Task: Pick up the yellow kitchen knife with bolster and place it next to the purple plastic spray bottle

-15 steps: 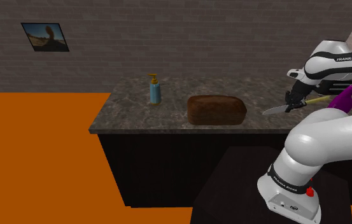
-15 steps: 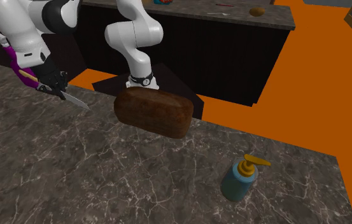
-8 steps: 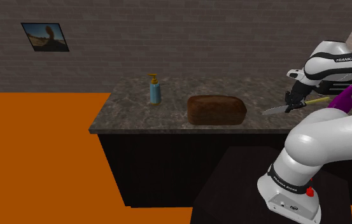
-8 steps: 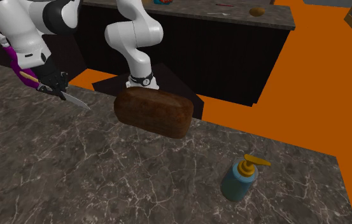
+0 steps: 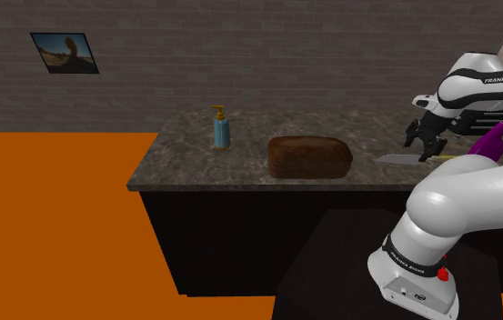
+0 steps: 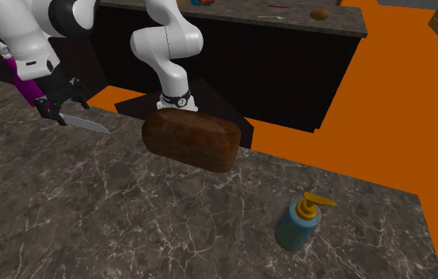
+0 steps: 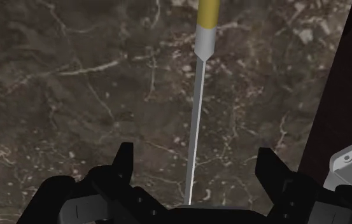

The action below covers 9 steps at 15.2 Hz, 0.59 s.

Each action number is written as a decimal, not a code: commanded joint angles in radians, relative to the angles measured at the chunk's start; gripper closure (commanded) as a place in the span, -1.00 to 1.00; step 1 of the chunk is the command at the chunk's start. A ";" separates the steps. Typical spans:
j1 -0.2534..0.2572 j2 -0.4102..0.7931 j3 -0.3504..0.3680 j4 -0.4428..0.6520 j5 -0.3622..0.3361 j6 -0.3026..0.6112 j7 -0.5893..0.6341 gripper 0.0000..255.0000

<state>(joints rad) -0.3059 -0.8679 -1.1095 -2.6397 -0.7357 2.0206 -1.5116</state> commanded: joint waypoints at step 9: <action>-0.021 -0.038 0.081 0.046 0.050 -0.097 -0.010 -1.00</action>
<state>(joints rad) -0.3273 -0.9054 -1.0289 -2.5935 -0.6857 1.9238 -1.5221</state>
